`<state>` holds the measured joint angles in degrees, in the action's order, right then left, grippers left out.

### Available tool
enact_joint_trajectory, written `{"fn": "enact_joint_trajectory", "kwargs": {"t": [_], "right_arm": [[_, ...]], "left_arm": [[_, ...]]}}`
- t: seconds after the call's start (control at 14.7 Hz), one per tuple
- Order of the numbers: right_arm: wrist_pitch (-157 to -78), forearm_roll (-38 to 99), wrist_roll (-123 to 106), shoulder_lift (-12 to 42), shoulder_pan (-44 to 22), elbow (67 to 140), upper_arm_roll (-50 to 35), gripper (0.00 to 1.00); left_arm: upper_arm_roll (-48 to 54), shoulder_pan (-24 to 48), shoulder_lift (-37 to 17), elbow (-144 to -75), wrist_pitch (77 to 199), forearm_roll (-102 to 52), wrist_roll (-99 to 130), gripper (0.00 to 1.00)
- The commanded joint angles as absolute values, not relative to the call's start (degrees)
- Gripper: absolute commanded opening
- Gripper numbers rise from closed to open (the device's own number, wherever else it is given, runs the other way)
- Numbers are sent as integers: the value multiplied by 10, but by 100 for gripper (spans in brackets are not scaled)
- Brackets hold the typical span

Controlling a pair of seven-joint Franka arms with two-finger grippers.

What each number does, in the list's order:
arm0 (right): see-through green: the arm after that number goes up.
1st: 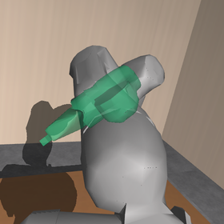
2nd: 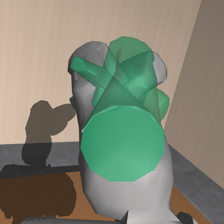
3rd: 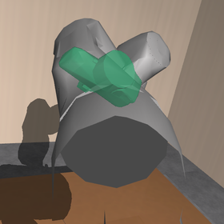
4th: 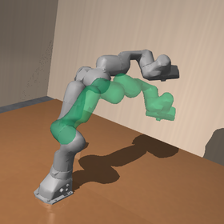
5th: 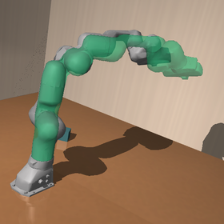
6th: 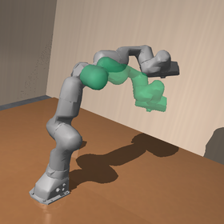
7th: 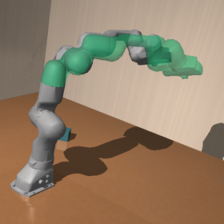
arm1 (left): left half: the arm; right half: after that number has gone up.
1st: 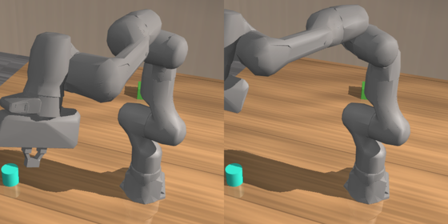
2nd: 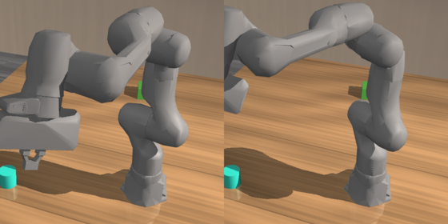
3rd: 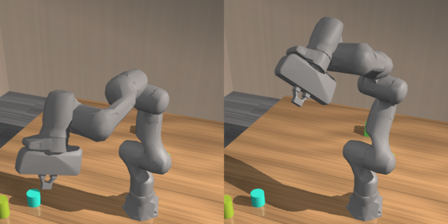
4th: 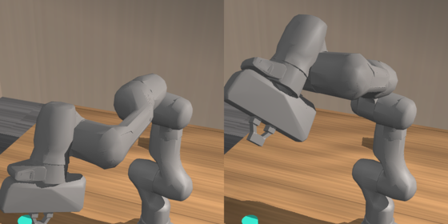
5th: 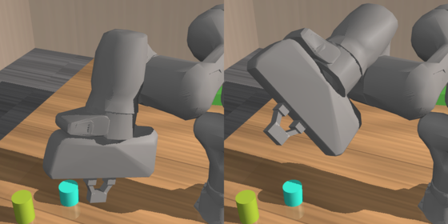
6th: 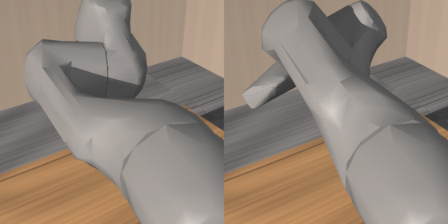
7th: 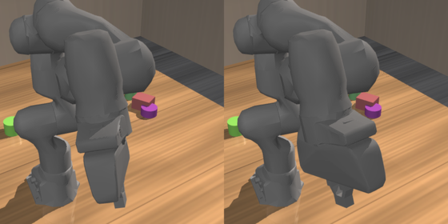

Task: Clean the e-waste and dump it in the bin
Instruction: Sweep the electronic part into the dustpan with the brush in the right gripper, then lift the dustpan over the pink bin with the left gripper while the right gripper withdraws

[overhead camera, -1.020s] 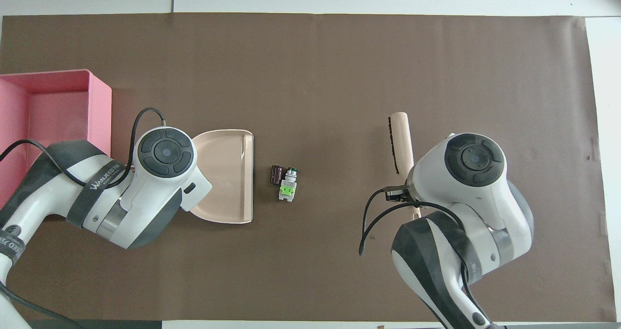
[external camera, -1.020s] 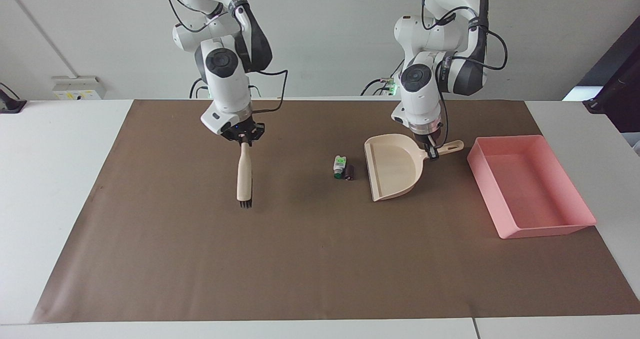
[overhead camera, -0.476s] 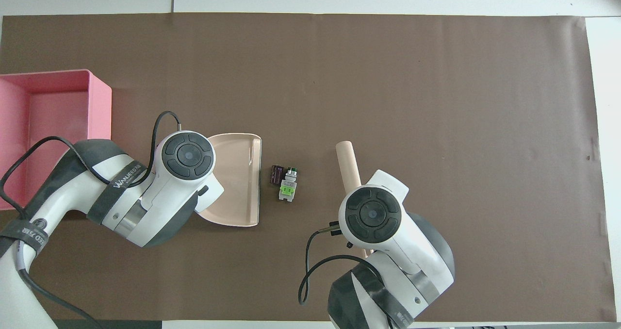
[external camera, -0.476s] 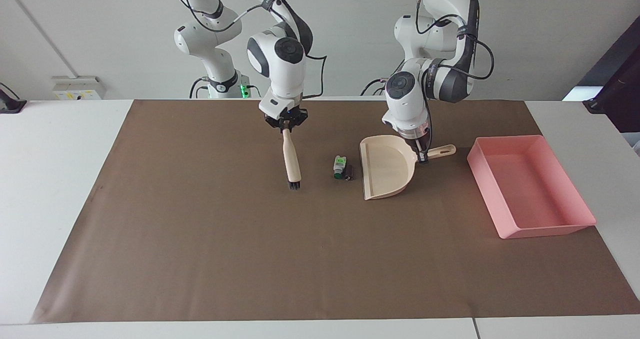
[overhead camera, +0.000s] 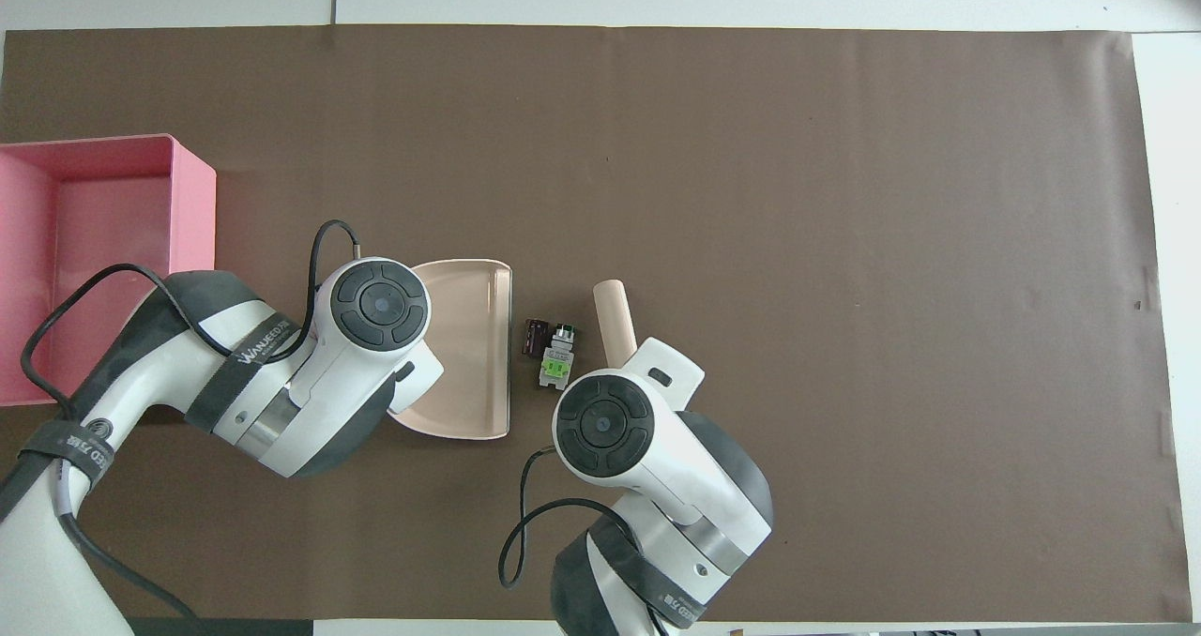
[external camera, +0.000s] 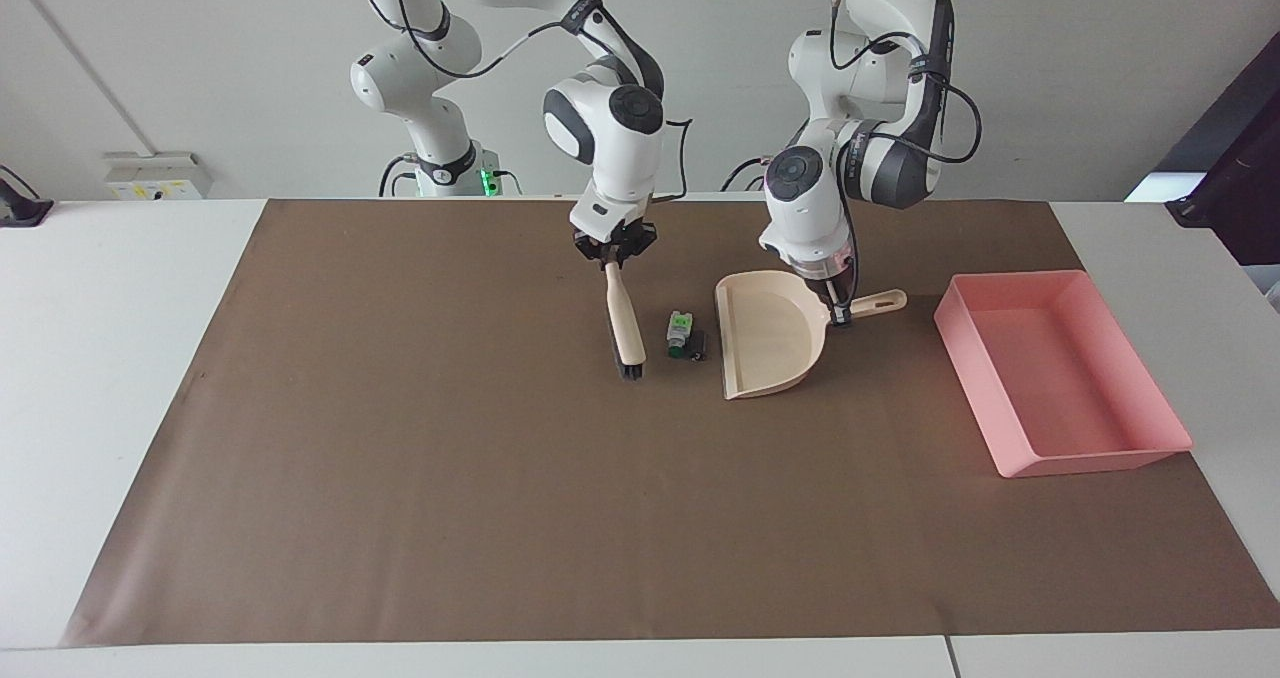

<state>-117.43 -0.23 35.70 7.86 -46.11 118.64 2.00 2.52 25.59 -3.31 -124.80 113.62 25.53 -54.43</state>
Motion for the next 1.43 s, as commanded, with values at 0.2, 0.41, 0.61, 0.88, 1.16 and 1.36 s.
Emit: {"fn": "enact_joint_trajectory", "kwargs": {"t": [0.2,0.41,0.61,0.88,1.16,1.36], "right_arm": [[-1227,4,415,137,-502,1141,17,0],[-1238,96,362,145,-499,1122,2,0],[-1298,231,286,154,-500,1120,2,0],[-1338,342,224,156,-502,1116,2,0],[-1317,344,228,140,-499,1116,2,0],[-1271,332,249,95,-496,1128,10,0]], "left_arm": [[21,275,-50,-1244,1128,265,-526,0],[21,275,-50,-1244,1127,270,-525,0],[21,274,-50,-1245,1128,278,-519,0],[22,271,-48,-1250,1134,279,-518,0],[24,239,-37,-1269,1191,273,-524,0],[23,222,-37,-1274,1215,241,-548,0]]}}
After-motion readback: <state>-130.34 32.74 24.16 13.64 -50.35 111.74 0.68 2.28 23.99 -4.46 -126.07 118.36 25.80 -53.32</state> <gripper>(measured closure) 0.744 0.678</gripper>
